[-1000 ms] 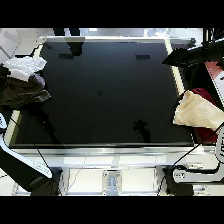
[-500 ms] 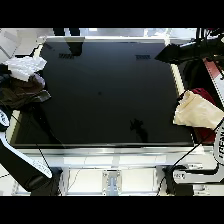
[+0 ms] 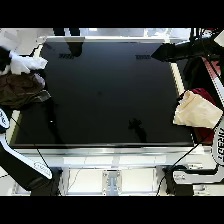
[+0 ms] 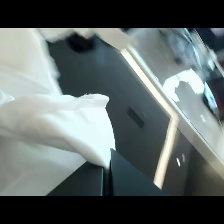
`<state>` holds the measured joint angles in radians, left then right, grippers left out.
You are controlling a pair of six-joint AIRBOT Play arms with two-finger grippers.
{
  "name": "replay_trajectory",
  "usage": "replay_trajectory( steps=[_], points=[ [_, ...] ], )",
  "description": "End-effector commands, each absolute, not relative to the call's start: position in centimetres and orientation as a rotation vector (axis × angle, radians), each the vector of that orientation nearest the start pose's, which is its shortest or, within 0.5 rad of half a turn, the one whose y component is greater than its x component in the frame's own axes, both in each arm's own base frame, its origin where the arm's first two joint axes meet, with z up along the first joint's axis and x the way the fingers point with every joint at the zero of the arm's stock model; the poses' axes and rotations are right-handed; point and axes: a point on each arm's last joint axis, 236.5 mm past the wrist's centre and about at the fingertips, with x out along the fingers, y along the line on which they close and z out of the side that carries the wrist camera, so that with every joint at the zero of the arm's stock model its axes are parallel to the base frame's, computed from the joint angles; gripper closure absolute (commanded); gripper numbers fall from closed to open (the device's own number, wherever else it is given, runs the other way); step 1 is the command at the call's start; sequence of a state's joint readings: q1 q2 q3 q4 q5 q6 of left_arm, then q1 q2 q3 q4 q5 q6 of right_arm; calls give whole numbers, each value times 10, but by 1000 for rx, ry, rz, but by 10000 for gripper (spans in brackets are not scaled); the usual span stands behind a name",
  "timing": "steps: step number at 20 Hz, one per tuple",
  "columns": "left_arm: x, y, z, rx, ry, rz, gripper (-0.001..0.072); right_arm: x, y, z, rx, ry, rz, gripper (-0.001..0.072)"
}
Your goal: Fold the shirts.
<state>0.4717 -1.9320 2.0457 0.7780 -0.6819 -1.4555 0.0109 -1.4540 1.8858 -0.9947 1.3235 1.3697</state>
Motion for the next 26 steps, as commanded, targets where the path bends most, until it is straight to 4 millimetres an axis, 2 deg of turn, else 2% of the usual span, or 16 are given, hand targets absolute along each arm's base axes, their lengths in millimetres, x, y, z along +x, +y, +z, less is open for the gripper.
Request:
replay_trajectory(
  steps=[1,3,5,6,7,10,15,16,17,18,20,22,23,25,26],
  points=[
    [616,47,234,-577,388,-361,697,480,122,235,171,769,505,347],
    [585,-48,269,-530,427,-567,696,485,110,231,134,763,457,347],
    [550,-131,280,-484,497,-741,696,488,96,225,86,771,405,347],
    [534,-166,278,-481,546,-814,696,489,90,223,68,774,386,347],
    [517,-201,272,-475,603,-886,696,490,87,222,57,777,374,347],
    [475,-281,238,-502,780,-1016,696,491,83,221,44,780,361,347],
    [402,-389,169,-462,1018,-1185,689,491,81,219,34,783,351,346],
    [391,-405,159,-455,1052,-1206,553,490,81,219,26,785,355,345],
    [386,-416,152,-452,1065,-1216,164,488,81,217,-7,788,371,345],
    [389,-420,149,-457,1056,-1208,14,487,81,216,-29,793,382,345],
    [412,-408,155,-492,1004,-1157,0,480,82,210,-41,827,398,345],
    [445,-372,160,-526,958,-1080,1,464,93,193,-14,920,458,345],
    [461,-347,155,-526,956,-1032,1,453,103,179,13,988,509,345],
    [479,-290,122,-474,1052,-892,2,431,117,133,64,1146,574,345],
    [476,-263,99,-459,1159,-809,3,419,121,104,79,1228,582,345]
  ],
)
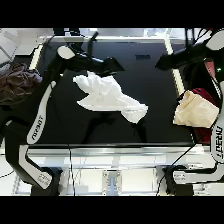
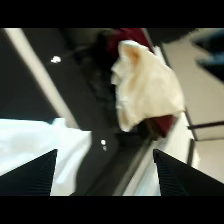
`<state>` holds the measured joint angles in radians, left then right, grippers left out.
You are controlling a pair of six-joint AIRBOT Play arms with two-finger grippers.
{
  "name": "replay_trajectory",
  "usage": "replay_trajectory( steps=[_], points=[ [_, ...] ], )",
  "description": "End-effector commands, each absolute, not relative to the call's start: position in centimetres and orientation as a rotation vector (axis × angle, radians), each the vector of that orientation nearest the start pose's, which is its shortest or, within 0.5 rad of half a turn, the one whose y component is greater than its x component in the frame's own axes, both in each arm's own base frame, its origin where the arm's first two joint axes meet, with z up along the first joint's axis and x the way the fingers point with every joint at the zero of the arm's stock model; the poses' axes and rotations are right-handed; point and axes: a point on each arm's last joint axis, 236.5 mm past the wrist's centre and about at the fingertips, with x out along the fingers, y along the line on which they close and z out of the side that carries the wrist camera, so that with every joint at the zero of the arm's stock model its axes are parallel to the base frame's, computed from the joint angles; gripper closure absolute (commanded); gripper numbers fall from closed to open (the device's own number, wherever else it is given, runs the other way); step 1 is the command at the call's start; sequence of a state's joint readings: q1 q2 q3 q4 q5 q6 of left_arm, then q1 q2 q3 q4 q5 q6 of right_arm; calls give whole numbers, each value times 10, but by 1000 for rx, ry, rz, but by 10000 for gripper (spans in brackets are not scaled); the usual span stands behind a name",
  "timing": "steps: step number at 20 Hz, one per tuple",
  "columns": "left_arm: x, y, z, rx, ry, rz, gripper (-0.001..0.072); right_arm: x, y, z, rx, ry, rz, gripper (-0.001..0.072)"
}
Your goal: Fold the shirts.
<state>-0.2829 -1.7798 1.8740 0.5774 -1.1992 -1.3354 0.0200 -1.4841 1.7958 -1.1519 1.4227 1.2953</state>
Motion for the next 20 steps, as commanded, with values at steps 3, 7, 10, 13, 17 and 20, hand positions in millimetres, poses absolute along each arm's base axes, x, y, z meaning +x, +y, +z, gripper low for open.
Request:
replay_trajectory(
  steps=[3,7,10,13,17,20],
  points=[
    [438,-211,31,-396,1522,-627,4,382,136,22,92,1405,612,345],
    [408,-208,-31,-181,1695,-704,6,350,144,-31,96,1504,610,345],
    [413,-186,-73,128,1681,-685,6,348,145,-28,95,1507,616,345],
    [421,-157,-83,387,1657,-643,6,354,146,-21,94,1485,617,345],
    [444,-145,-86,524,1565,-624,6,363,147,-13,85,1449,617,345],
    [442,-148,-87,556,1559,-658,7,366,147,-12,83,1437,613,345]
  ],
)
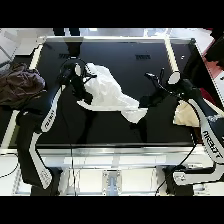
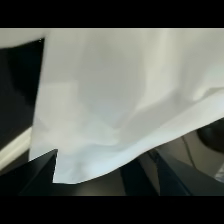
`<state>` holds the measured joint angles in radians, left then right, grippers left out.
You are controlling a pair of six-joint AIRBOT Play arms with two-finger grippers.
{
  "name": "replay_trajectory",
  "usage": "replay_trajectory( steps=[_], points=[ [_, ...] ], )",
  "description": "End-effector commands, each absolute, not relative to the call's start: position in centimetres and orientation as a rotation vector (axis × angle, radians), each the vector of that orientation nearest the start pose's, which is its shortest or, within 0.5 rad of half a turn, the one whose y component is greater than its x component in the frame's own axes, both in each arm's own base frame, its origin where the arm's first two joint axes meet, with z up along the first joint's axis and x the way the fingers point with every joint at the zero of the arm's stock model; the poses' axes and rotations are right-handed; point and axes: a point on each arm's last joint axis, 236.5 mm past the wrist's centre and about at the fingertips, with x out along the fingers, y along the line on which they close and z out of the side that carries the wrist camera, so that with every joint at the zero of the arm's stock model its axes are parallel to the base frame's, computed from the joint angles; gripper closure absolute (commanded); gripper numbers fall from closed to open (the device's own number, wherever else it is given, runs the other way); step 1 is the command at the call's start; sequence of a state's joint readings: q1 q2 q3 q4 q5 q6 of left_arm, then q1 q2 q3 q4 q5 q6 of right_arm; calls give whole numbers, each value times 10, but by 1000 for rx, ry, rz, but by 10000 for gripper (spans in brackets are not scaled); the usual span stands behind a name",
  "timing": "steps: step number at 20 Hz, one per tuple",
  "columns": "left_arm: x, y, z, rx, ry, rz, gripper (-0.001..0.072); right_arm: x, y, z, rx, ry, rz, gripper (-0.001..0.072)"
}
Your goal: Fold the shirts.
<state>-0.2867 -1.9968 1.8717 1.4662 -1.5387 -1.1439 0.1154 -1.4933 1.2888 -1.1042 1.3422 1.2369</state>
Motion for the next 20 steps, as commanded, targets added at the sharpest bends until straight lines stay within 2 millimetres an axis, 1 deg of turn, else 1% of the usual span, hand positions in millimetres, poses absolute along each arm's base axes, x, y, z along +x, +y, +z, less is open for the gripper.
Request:
replay_trajectory(
  steps=[1,3,5,9,11,13,14,15,16,18,20],
  points=[
    [437,-148,-87,555,1578,-664,7,368,146,-12,81,1429,608,345],
    [424,-151,-85,530,1626,-696,7,374,146,-12,82,1406,599,345],
    [413,-160,-82,488,1655,-741,7,379,146,-12,83,1387,591,345],
    [410,-167,-83,491,1653,-767,14,382,146,-11,84,1376,587,345],
    [409,-167,-91,488,1665,-766,21,382,146,-11,84,1376,587,345],
    [401,-167,-104,473,1702,-777,29,382,146,-11,85,1377,587,345],
    [397,-166,-111,463,1729,-773,136,381,146,-11,85,1378,588,345],
    [393,-165,-116,461,1750,-774,405,380,146,-11,84,1381,589,345],
    [391,-164,-116,464,1763,-781,692,379,146,-12,83,1386,591,345],
    [393,-163,-110,472,1746,-772,696,378,146,-12,83,1392,594,345],
    [402,-159,-96,498,1699,-746,696,375,146,-12,83,1404,598,346]
  ],
)
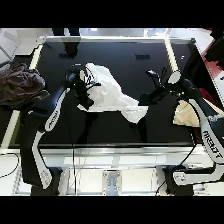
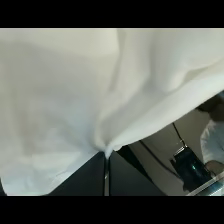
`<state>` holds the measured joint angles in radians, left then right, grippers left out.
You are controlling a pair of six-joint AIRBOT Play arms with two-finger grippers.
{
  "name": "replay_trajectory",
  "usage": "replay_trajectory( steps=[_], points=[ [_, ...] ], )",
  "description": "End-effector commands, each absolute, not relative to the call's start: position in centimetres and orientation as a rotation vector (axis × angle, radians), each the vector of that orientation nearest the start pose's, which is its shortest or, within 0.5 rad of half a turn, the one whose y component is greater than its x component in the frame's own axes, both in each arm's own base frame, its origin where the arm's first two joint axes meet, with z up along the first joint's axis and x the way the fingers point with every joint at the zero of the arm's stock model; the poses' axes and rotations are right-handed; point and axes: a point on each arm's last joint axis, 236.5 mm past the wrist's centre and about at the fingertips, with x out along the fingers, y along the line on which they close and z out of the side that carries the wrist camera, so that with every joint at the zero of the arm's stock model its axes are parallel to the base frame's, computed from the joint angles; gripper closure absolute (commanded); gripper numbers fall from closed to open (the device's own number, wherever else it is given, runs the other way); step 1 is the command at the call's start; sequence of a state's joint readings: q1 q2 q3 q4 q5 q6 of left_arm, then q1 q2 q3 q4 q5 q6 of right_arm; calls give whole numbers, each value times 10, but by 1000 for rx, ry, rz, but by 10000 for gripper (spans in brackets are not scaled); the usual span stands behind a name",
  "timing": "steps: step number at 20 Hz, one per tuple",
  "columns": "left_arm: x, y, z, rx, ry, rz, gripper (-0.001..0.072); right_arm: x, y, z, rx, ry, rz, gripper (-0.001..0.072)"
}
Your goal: Fold the shirts.
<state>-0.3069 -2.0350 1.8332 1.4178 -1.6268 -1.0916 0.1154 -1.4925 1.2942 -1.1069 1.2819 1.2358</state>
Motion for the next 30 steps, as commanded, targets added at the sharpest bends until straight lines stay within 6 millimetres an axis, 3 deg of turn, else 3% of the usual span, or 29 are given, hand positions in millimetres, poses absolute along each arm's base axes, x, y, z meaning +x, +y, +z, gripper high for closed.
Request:
replay_trajectory(
  steps=[1,5,8,10,13,16,20,23,26,30],
  points=[
    [407,-160,-85,504,1658,-737,696,369,145,-12,78,1427,605,346],
    [430,-166,-44,510,1489,-707,696,349,114,-36,-11,1535,535,343],
    [435,-163,-28,515,1447,-678,697,351,113,-62,47,1507,486,316],
    [435,-164,-26,502,1446,-665,696,374,117,-73,98,1406,431,315],
    [432,-164,-26,504,1458,-668,696,401,108,-74,100,1313,349,314],
    [431,-164,-26,506,1460,-671,696,416,102,-72,100,1258,310,314],
    [431,-164,-26,505,1460,-670,697,422,101,-72,105,1236,296,314],
    [431,-164,-26,506,1460,-671,696,426,116,-65,198,1212,312,314],
    [431,-164,-26,505,1460,-671,696,435,110,-64,179,1177,292,316],
    [431,-164,-26,505,1460,-671,697,426,104,-89,152,1251,278,336]
  ],
)
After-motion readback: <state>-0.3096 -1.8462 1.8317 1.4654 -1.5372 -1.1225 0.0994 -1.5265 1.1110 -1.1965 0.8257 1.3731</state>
